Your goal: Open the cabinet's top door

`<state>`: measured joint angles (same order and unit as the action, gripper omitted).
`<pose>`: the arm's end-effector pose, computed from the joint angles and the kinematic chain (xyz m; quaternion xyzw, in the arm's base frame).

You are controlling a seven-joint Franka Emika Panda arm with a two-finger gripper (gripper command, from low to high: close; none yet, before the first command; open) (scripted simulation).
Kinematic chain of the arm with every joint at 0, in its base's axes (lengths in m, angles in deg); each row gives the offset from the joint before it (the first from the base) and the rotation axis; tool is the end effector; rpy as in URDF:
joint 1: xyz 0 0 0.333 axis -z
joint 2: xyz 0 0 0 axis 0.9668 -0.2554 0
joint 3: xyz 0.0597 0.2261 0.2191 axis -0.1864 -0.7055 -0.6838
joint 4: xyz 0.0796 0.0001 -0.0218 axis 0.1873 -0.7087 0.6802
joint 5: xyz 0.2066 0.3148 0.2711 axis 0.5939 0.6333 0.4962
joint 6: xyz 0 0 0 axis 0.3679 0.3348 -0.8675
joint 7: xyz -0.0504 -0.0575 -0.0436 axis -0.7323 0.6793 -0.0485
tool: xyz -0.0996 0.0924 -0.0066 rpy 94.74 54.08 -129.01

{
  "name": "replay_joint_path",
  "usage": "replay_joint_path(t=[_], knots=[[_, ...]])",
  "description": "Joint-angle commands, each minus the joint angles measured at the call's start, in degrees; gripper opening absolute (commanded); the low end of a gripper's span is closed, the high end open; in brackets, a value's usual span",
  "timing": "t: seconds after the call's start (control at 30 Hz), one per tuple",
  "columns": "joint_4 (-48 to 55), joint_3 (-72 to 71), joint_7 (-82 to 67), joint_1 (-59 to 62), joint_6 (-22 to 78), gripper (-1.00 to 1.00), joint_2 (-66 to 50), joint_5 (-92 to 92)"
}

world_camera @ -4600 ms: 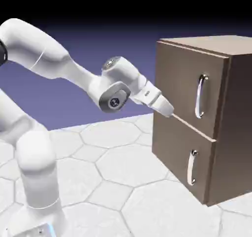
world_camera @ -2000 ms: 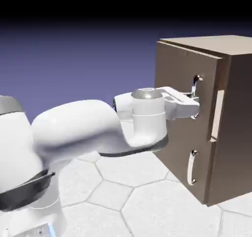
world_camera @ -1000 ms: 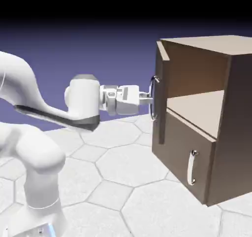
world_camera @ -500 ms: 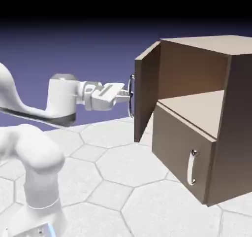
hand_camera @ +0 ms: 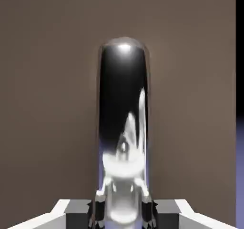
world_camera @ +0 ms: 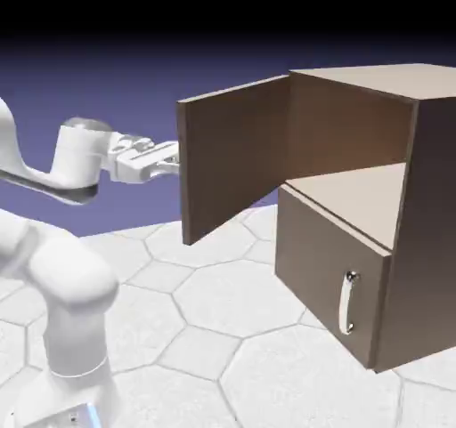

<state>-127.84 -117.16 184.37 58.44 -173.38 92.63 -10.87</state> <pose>0.2586 0.2417 0.4276 0.4420 -0.5519 0.7029 0.0777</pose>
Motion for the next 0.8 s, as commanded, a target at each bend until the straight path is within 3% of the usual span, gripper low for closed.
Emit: replay_joint_path(t=[0.0, 0.37, 0.77], knots=[[2.05, -2.09, 0.53, 1.47, 2.19, -1.0, -1.63, 1.37], [22.22, -24.85, 5.77, 22.37, 20.69, -1.0, -14.59, 9.9], [38.24, -47.18, 6.09, 47.29, 30.81, -1.0, -14.62, 15.49]])
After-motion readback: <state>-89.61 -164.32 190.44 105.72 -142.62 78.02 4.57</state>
